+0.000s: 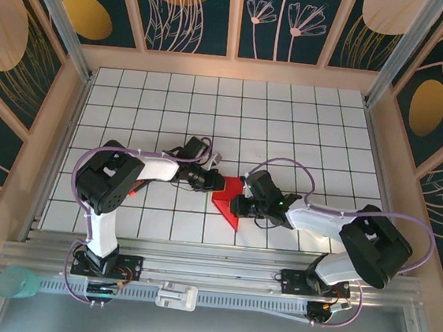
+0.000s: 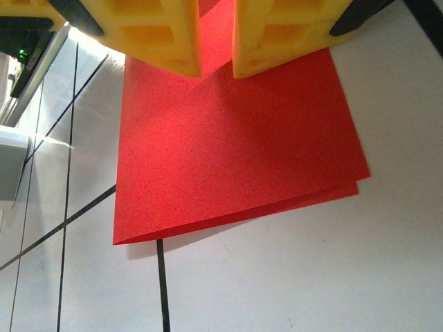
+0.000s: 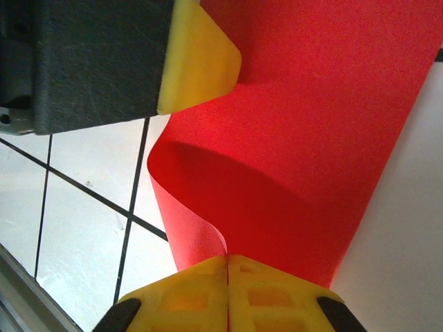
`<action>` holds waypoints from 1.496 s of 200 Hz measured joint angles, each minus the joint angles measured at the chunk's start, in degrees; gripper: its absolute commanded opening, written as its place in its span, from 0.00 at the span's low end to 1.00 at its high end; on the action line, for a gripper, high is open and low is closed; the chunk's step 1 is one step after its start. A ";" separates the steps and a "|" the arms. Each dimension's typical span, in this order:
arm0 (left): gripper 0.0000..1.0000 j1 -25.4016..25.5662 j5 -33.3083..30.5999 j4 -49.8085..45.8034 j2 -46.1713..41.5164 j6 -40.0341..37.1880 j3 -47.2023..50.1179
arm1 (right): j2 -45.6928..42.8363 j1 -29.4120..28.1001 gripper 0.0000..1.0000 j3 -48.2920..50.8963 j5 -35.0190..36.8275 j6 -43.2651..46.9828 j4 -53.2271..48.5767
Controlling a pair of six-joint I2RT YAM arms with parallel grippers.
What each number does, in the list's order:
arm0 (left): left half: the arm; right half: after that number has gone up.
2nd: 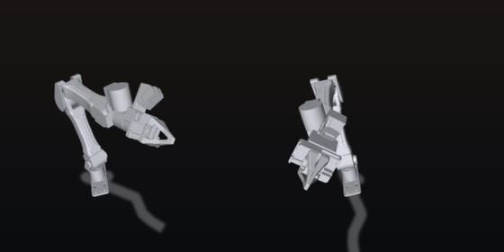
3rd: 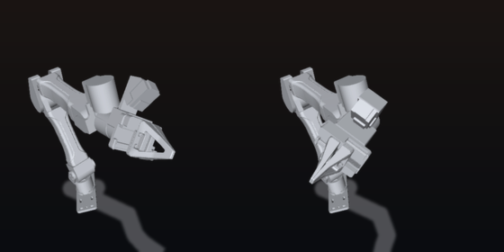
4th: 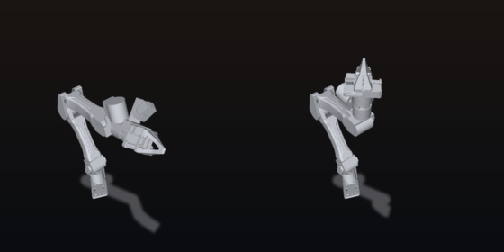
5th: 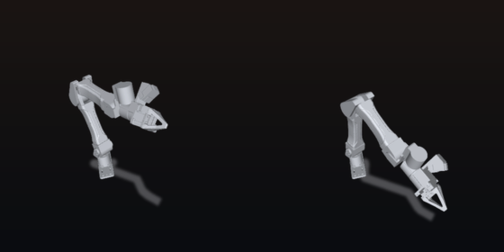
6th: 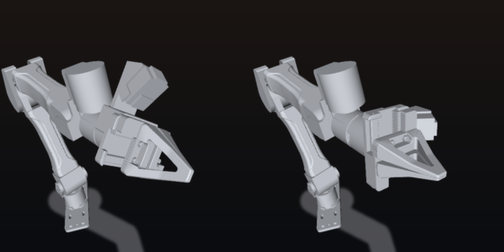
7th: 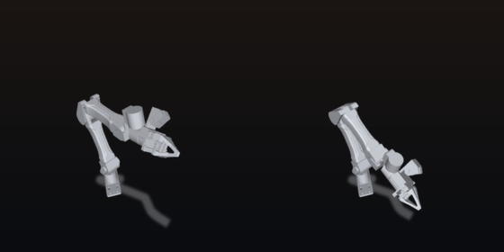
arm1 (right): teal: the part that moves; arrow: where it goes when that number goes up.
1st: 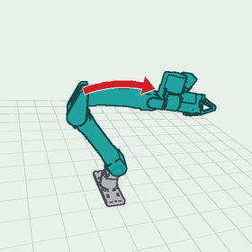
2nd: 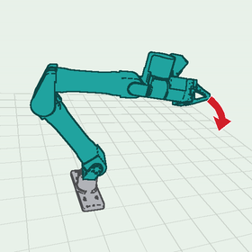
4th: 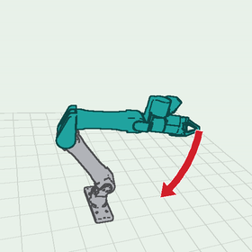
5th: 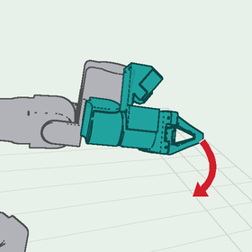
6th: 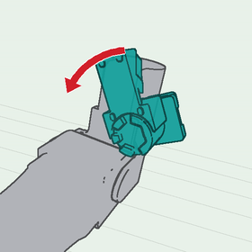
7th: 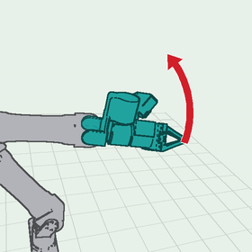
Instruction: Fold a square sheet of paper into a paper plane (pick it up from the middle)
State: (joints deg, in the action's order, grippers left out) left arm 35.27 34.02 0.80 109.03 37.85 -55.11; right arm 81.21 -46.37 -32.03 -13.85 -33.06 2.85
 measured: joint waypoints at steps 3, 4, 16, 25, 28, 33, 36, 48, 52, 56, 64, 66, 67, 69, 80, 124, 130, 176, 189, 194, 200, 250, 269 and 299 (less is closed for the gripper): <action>0.21 0.00 0.00 0.00 0.00 0.00 0.00 | 0.13 0.09 0.08 0.00 -0.09 0.04 -0.02; 0.21 0.00 0.00 0.00 0.00 0.00 0.00 | 0.17 0.11 0.08 -0.02 -0.13 0.07 -0.02; 0.21 0.00 0.00 0.00 0.00 0.00 0.00 | 0.76 0.37 0.09 -0.07 -0.68 0.26 -0.04; 0.21 0.00 0.00 0.00 0.00 0.00 0.00 | 1.14 0.63 0.09 -0.07 -1.09 0.50 -0.04; 0.21 0.00 0.00 0.00 0.00 0.00 0.00 | 1.25 0.72 0.10 -0.07 -1.18 0.66 -0.04; 0.21 0.00 0.00 0.00 0.00 0.00 0.00 | 1.38 0.92 0.10 -0.07 -1.33 0.85 -0.04; 0.21 0.00 0.00 0.00 0.00 0.00 0.00 | 1.46 1.01 0.11 -0.07 -1.46 0.83 -0.02; 0.21 0.00 0.00 0.00 0.00 -0.02 0.00 | 1.62 1.51 0.12 -0.07 -2.23 1.22 0.02; 0.21 0.00 0.00 0.00 0.00 -0.04 0.00 | 1.68 1.68 0.12 -0.07 -2.51 1.25 0.07; 0.21 0.00 0.00 0.00 0.00 -0.09 0.00 | 1.75 1.79 0.12 -0.07 -2.75 1.25 0.20; 0.21 0.00 0.00 0.00 0.00 -0.13 0.00 | 1.92 2.01 0.13 -0.07 -3.30 1.27 0.42; 0.21 0.00 0.00 0.00 0.00 -0.13 0.00 | 1.99 2.05 0.13 -0.07 -3.45 1.25 0.50; 0.21 0.00 0.00 -0.02 0.00 -0.15 0.00 | 2.01 2.08 0.13 -0.07 -3.52 1.27 0.55; 0.21 0.00 0.00 -0.02 0.00 -0.15 0.00 | 2.01 2.12 0.13 -0.07 -3.72 1.27 0.68; 0.21 0.00 0.00 -0.07 0.00 -0.15 -0.02 | 2.21 2.43 0.13 -0.04 -4.55 1.27 1.18; 0.21 0.00 0.00 -0.52 0.15 -0.15 -0.31 | 2.23 3.63 0.13 -0.04 -6.23 1.25 2.45; 0.21 0.00 0.00 -0.59 0.15 -0.15 -0.33 | 2.23 3.78 0.12 -0.02 -6.23 1.25 2.60; 0.21 0.00 0.00 -0.66 0.22 -0.17 -0.42 | 3.45 4.24 0.10 0.07 -6.84 1.25 3.69; 0.21 0.00 0.00 -0.68 0.22 -0.17 -0.42 | 4.15 4.39 0.09 0.07 -6.86 1.22 3.87; 0.21 0.00 0.00 -0.68 0.22 -0.17 -0.42 | 4.31 4.42 0.09 0.07 -6.86 1.22 3.85; 0.21 0.00 0.00 -0.68 0.22 -0.17 -0.42 | 4.50 4.48 0.08 0.07 -6.86 1.25 3.85; 0.21 0.00 0.00 -0.68 0.22 -0.17 -0.42 | 5.68 4.81 0.07 0.07 -6.82 1.27 3.85; 0.21 0.00 0.00 -0.68 0.22 -0.17 -0.42 | 5.95 4.81 0.07 0.07 -6.67 1.27 3.82; 0.21 0.00 0.00 -0.68 0.22 -0.17 -0.42 | 5.97 4.81 0.07 0.07 -6.58 1.27 3.82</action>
State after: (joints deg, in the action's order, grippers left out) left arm 35.27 34.02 0.12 109.25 37.67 -55.53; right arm 87.18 -41.56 -31.97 -20.43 -31.79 6.68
